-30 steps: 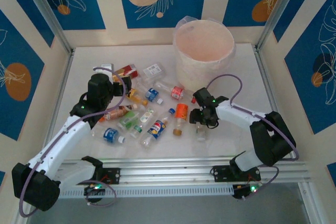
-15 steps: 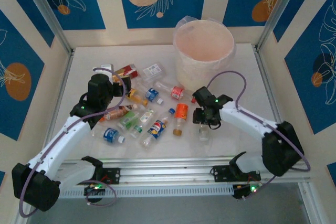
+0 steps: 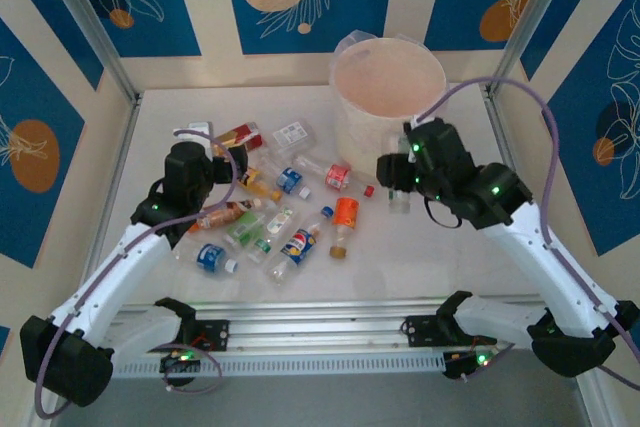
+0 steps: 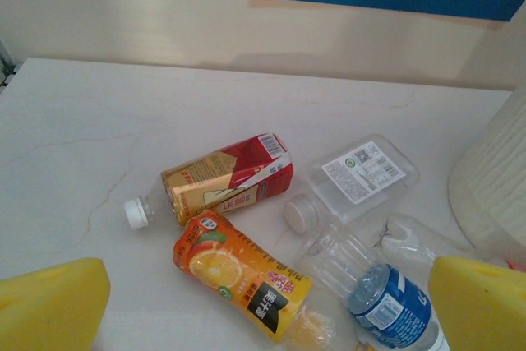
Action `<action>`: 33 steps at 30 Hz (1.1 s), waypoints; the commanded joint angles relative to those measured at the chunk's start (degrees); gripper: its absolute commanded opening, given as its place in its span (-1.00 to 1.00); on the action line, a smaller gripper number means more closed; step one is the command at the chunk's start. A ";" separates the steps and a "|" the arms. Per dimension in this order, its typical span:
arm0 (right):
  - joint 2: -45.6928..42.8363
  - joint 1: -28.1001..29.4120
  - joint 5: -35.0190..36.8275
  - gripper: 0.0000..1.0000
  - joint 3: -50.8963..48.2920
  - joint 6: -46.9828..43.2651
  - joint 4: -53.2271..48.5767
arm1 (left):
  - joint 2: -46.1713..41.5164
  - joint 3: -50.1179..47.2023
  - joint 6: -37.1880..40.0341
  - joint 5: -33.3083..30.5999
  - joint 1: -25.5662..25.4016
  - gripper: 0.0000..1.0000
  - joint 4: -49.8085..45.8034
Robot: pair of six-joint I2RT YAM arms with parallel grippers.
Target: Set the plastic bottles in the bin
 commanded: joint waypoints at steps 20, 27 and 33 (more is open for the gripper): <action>43.21 -15.64 1.35 -0.57 50.70 -19.20 6.96 | -1.11 0.18 -1.15 1.81 0.24 0.99 -0.10; 53.91 -18.44 -1.80 -0.58 57.54 -22.29 4.87 | -1.20 0.29 -0.67 1.75 0.29 0.99 -0.98; 60.28 -18.77 -4.63 -0.58 60.08 -25.16 0.97 | -1.37 0.27 -0.51 1.05 0.31 0.99 -2.09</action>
